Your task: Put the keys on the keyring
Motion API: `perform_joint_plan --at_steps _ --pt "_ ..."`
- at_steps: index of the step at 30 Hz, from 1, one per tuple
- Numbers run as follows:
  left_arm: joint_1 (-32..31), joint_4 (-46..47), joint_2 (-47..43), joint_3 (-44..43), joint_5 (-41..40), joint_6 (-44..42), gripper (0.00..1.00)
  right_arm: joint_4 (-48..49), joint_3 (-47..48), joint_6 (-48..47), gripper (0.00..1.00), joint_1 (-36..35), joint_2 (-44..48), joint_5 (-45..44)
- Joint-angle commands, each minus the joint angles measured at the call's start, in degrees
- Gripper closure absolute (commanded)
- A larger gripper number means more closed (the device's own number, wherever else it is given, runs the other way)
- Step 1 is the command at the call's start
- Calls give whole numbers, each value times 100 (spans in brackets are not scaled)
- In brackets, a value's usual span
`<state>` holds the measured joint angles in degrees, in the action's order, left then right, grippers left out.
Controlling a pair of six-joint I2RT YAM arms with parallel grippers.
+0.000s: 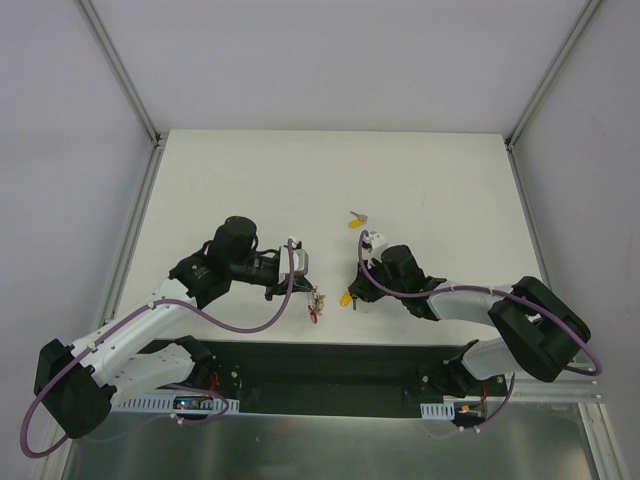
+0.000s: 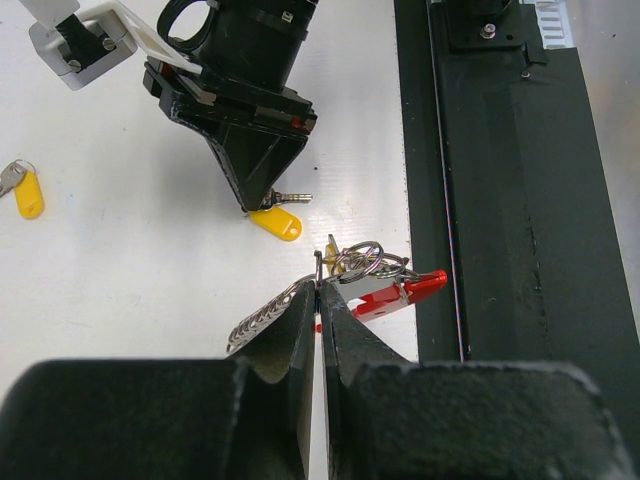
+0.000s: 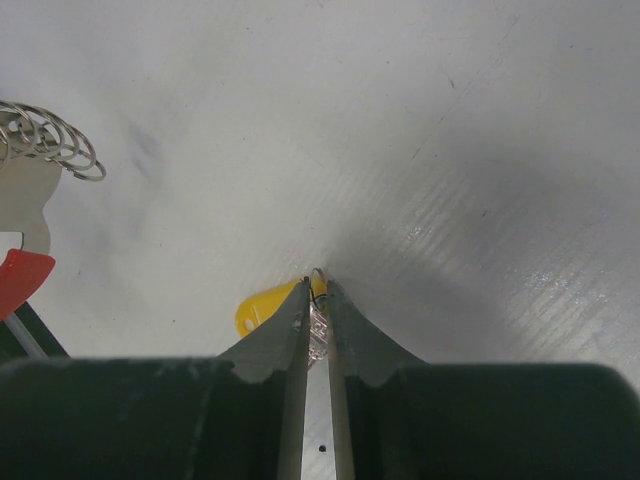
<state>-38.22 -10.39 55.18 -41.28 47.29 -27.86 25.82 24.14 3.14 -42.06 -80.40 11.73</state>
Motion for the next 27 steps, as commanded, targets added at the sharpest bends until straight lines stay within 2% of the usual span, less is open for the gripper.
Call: perform_joint_plan --at_steps 1,22,27 --pt "-28 231 -42 -91 70 -53 100 -7 -23 108 85 -30 130 -65" --pt "-28 222 -42 -100 70 -62 100 -157 -6 100 85 -136 192 -206" --pt "-37 204 -60 -100 61 -79 100 -183 20 99 91 -162 174 -258"
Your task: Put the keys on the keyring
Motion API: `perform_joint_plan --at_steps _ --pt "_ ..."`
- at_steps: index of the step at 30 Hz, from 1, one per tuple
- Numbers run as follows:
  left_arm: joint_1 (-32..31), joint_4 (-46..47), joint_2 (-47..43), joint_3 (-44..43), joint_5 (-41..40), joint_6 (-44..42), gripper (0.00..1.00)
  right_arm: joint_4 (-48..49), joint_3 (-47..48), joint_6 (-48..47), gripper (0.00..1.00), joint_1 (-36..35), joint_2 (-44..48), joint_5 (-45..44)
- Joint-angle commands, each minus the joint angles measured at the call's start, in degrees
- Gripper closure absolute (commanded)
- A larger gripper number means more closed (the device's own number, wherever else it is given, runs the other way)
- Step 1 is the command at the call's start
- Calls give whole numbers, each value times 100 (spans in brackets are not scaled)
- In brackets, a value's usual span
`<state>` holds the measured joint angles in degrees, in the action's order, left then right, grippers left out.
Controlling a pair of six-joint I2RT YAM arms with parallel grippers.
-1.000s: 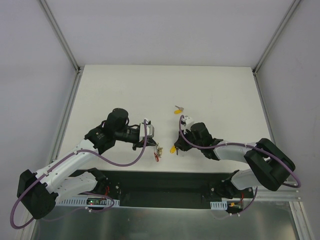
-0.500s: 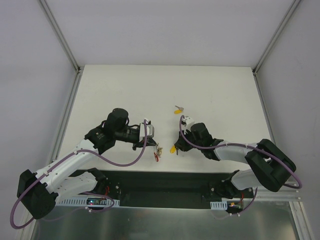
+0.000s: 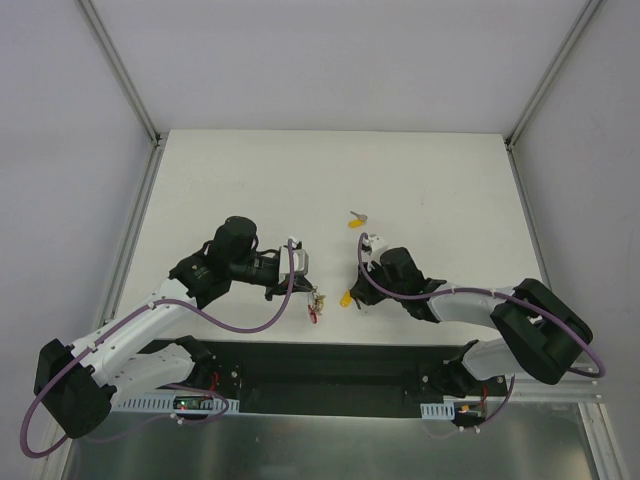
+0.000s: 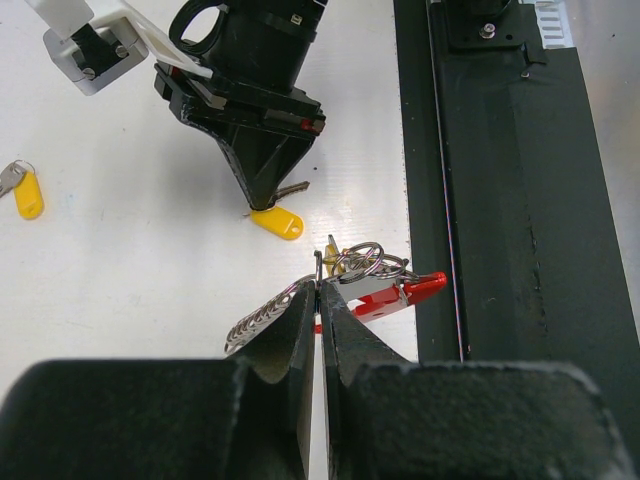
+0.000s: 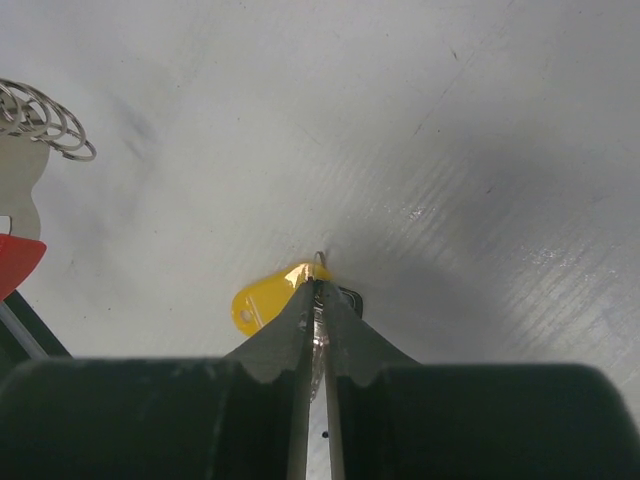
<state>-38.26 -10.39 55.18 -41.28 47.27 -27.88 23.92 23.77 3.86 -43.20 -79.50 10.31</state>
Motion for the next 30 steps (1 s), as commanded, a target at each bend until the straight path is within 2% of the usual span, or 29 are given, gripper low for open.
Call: perform_joint_plan --at_steps 1,7,12,15,19,30 --pt "-32 204 -60 -100 63 -69 100 7 58 19 92 -48 84 -125" --pt "-32 204 -60 -100 63 -77 100 -19 163 -34 99 -66 -12 -117" --pt "-41 196 -86 -91 64 -95 100 -177 242 -253 99 -197 198 -178" --pt "-32 196 -121 -100 99 -104 100 -633 391 -666 99 -452 540 -485" --pt "-41 196 -235 -65 230 -191 100 -1704 734 -1211 99 -795 936 -1221" --pt "-102 152 -543 32 432 -666 100 -3278 1402 -2169 99 -1708 2509 -1715"
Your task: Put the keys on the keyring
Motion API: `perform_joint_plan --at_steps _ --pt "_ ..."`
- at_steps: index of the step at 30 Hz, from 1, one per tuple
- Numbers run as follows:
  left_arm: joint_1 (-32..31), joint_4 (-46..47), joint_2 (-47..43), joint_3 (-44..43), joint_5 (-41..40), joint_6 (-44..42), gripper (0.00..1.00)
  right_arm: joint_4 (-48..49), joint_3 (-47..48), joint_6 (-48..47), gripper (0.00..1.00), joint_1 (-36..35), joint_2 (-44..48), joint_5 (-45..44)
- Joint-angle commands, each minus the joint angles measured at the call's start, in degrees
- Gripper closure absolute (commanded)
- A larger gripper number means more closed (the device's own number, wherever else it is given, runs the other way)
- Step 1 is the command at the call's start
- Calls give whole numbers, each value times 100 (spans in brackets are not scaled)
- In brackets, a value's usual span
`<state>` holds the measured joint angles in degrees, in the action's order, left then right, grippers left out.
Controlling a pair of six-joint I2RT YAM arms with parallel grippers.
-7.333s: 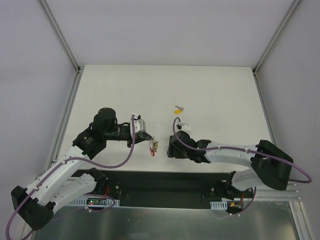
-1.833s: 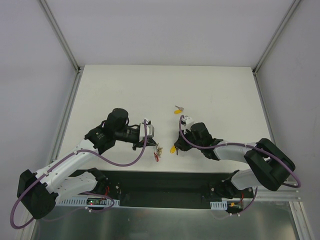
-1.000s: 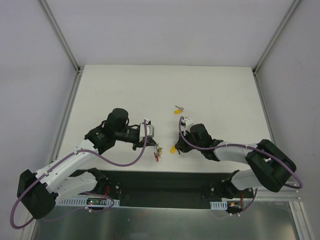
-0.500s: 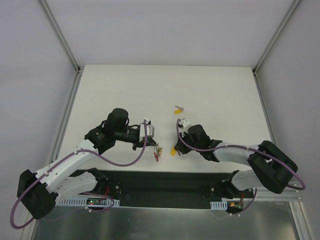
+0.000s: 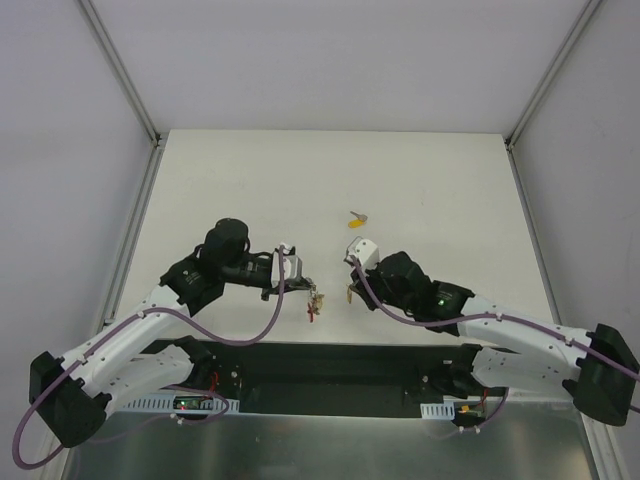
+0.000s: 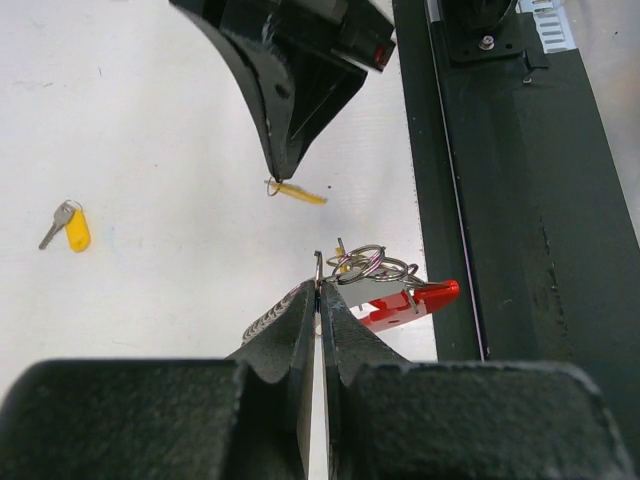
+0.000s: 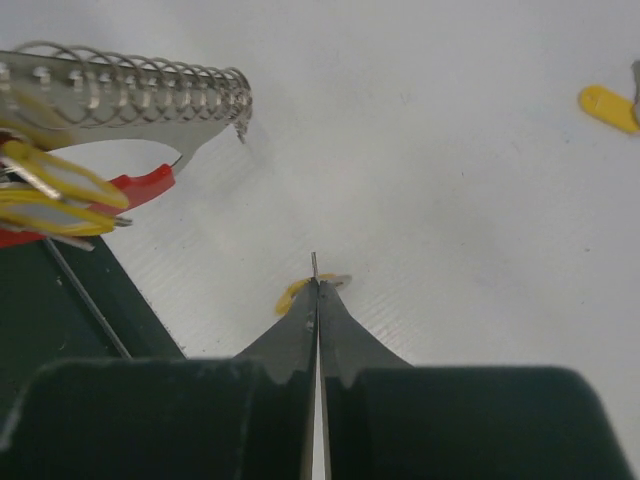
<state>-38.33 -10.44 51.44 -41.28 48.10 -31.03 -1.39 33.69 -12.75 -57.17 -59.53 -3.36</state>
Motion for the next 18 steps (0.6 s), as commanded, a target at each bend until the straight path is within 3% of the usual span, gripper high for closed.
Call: perform_joint_plan --at_steps 1,5,9,18 --pt "-105 147 -187 23 341 -378 100 -827 532 -657 99 -382 591 -385" --pt "-254 130 -371 102 104 -544 100 -1354 1050 -1062 99 -908 680 -508" --pt "-474 103 -740 216 -265 -799 100 -1741 1587 -1405 99 -1507 522 -1217" --pt "-843 42 -1039 305 -757 -976 100 -1760 2158 -1950 99 -2659 -32 -2669"
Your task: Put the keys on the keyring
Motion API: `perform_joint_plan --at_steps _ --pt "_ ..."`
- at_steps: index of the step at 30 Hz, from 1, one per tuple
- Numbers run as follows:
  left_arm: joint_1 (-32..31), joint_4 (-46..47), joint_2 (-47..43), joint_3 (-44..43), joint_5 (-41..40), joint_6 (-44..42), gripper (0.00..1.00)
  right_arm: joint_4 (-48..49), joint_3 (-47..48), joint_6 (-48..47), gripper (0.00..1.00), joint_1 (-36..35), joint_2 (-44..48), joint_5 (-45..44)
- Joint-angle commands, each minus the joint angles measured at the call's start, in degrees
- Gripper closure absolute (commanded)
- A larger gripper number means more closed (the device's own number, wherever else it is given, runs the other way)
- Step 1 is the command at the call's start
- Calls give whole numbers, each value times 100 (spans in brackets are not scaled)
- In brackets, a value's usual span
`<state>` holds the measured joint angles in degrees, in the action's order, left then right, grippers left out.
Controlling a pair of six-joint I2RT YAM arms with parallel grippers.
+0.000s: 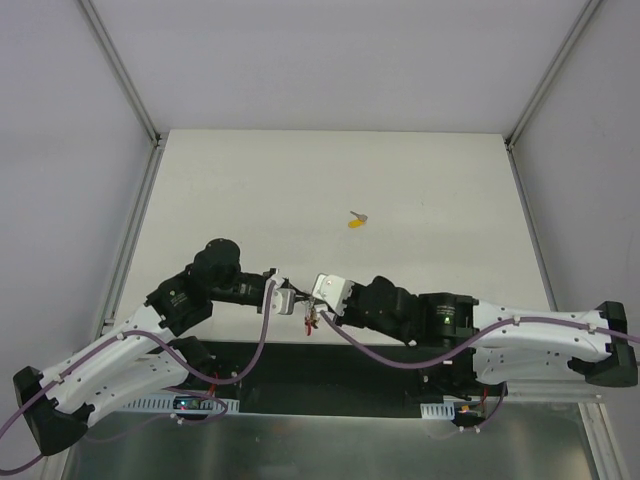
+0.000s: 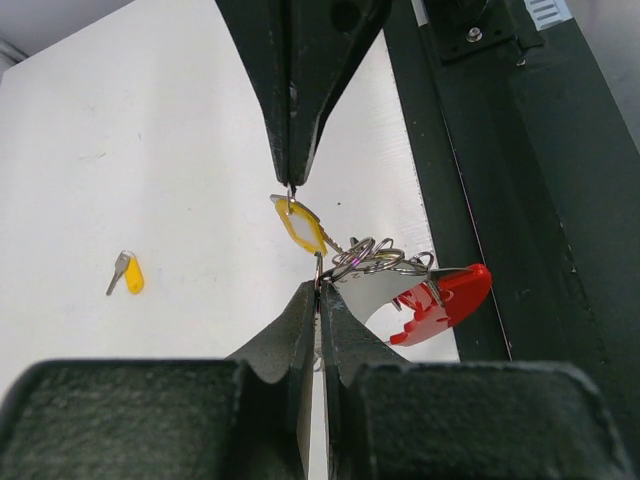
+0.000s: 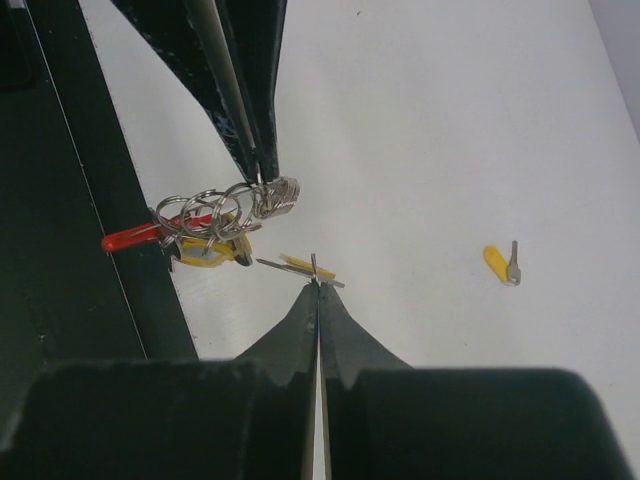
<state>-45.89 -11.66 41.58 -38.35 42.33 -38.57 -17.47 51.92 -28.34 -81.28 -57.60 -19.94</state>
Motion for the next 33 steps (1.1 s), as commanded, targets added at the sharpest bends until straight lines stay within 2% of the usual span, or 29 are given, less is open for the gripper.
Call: perform_joint_plan --at_steps 1,23,33 --pt "-87 164 -71 20 -207 -221 100 -134 345 -418 99 -318 -312 -1055" --pt "-166 287 -54 55 -234 -142 100 596 248 -515 99 -459 -216 -388" --pt "-184 349 -89 64 -278 -107 100 587 310 -497 99 -459 -321 -203"
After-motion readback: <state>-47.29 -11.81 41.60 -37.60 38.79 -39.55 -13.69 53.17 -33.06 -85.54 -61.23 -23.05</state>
